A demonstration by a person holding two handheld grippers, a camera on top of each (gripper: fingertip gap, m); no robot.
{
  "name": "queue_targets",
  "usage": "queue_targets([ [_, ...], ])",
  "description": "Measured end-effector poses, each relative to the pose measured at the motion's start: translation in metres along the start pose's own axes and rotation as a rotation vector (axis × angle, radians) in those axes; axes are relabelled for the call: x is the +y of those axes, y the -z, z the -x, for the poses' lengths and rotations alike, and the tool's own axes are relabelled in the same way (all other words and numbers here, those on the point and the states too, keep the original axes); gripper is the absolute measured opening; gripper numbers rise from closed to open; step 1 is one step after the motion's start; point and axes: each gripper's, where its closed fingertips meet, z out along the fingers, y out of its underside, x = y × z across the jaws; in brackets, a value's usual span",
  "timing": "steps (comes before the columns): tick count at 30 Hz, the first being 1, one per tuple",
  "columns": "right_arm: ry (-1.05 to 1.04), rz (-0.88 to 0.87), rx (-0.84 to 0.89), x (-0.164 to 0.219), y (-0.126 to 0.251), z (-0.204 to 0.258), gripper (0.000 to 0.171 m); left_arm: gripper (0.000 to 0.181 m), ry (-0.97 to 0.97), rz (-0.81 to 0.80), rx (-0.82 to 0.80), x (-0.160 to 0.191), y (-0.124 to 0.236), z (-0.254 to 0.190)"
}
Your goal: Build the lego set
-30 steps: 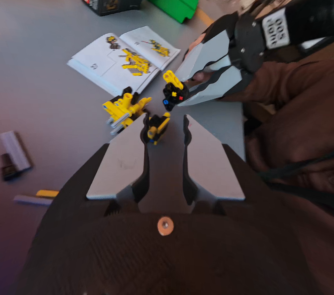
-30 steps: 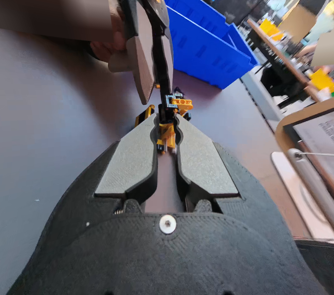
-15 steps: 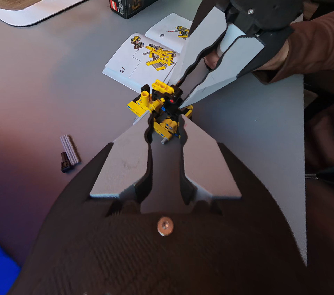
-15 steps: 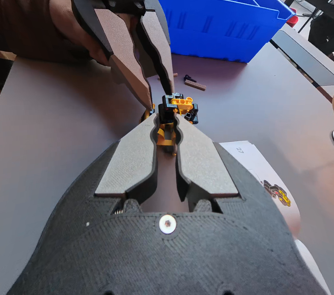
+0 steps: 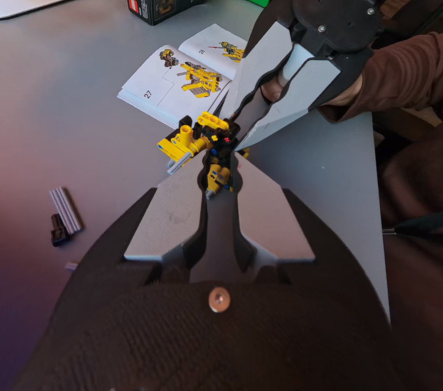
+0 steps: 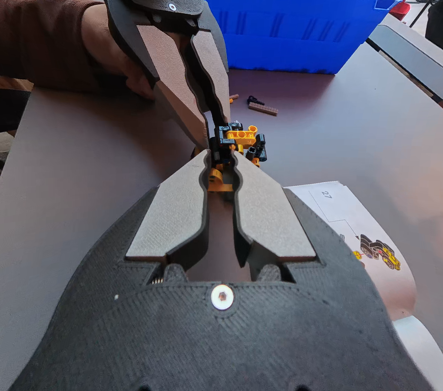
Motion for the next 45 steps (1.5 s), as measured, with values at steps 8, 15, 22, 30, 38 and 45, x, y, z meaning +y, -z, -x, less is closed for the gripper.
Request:
queue_targets([
  [8,0.023,0.027,0.022,0.006,0.003,-0.005,0.018,0.012,0.031,0.004,0.027,0.0,-0.001,0.002],
  [15,0.084,0.044,-0.036,0.015,0.011,-0.016,0.024,0.012,0.067,0.01,0.063,-0.001,-0.003,0.003],
  [22,0.17,0.072,-0.22,0.021,0.005,-0.014,0.035,0.011,0.104,0.01,0.08,-0.003,-0.005,0.007],
  [30,0.163,0.065,-0.227,0.017,-0.003,-0.018,0.026,0.012,0.165,0.01,0.092,-0.004,-0.009,0.008],
  [38,0.159,0.072,-0.18,0.017,-0.005,-0.023,0.03,0.012,0.211,0.007,0.081,-0.005,-0.01,0.012],
  [45,0.164,0.075,-0.167,0.018,-0.005,-0.023,0.024,0.012,0.28,0.003,0.072,-0.006,-0.011,0.015],
])
